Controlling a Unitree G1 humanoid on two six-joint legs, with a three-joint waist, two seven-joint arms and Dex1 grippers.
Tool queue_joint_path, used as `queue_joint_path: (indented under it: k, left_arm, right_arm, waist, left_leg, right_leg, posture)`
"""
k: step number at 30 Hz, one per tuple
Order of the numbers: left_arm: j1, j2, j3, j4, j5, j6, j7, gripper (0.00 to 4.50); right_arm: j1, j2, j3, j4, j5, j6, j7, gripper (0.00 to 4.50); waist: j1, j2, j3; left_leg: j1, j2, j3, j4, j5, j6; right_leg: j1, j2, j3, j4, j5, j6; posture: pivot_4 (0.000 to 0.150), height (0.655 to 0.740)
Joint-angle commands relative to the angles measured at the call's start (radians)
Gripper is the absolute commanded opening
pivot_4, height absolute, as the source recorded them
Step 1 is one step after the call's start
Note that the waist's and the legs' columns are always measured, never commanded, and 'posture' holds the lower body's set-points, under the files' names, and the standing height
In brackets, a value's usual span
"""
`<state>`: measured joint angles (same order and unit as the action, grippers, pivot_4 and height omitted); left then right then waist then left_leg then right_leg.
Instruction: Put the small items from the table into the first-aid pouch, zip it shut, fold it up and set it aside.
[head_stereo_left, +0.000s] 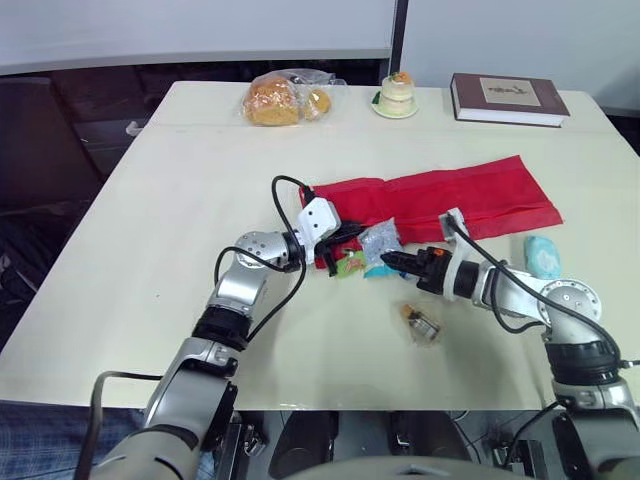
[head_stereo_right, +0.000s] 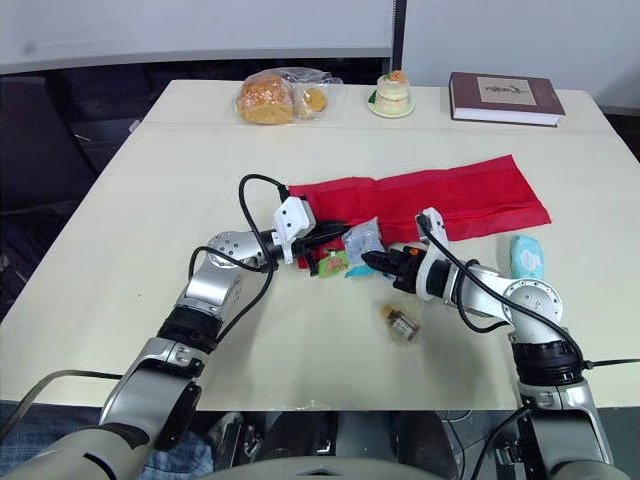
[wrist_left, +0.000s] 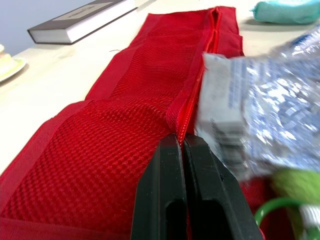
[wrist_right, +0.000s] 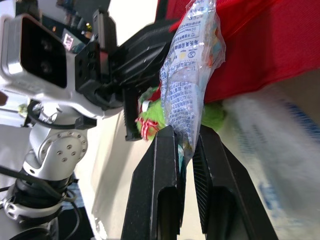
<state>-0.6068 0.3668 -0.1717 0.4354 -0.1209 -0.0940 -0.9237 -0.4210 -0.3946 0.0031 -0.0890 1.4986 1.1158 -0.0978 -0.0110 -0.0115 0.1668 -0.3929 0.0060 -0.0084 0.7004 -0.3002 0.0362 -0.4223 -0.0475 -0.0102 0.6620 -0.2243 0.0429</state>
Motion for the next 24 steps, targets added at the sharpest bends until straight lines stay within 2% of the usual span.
queue_joint_path:
  k: [1, 7, 12, 15, 24]
  left_arm:
    - [0.028, 0.013, -0.003, -0.063, -0.04, 0.012, -0.075, 0.05]
    - [0.122, 0.051, -0.02, -0.193, -0.085, 0.081, -0.184, 0.05]
    - [0.143, 0.093, -0.009, -0.224, -0.099, 0.103, -0.234, 0.05]
    - [0.127, 0.1, 0.002, -0.19, -0.082, 0.076, -0.225, 0.05]
    - [0.082, 0.06, 0.01, -0.129, -0.049, -0.03, -0.159, 0.05]
  right_arm:
    - [0.001, -0.006, -0.009, -0.027, 0.017, 0.039, 0.002, 0.0]
    - [0.067, -0.069, -0.043, -0.09, 0.089, 0.09, -0.008, 0.0]
    - [0.118, -0.145, -0.062, -0.137, 0.146, 0.108, -0.002, 0.0]
    - [0.135, -0.179, -0.056, -0.151, 0.191, 0.098, -0.011, 0.0]
    - [0.091, -0.148, 0.029, -0.098, 0.312, 0.044, -0.131, 0.0]
  waist:
    - [-0.001, 0.0, 0.0]
    - [-0.002, 0.0, 0.0]
    - [-0.001, 0.0, 0.0]
    - [0.0, 0.0, 0.0]
    - [0.0, 0.0, 0.0]
  left_leg:
    - [0.0, 0.0, 0.0, 0.0, 0.0, 0.0]
    - [-0.001, 0.001, 0.0, 0.0, 0.0, 0.0]
    - [-0.001, 0.0, 0.0, 0.0, 0.0, 0.0]
    - [-0.001, 0.0, 0.0, 0.0, 0.0, 0.0]
    - [-0.001, 0.0, 0.0, 0.0, 0.0, 0.0]
  right_leg:
    - [0.0, 0.0, 0.0, 0.0, 0.0, 0.0]
    - [-0.001, 0.0, 0.0, -0.001, 0.0, 0.0]
    - [0.0, 0.0, 0.0, -0.001, 0.0, 0.0]
    - [0.0, 0.0, 0.0, -0.001, 0.0, 0.0]
    - [0.0, 0.0, 0.001, -0.001, 0.0, 0.0]
  posture:
    - [0.15, 0.74]
    - [0.15, 0.74]
    - [0.15, 0.74]
    - [0.15, 0.74]
    - [0.15, 0.74]
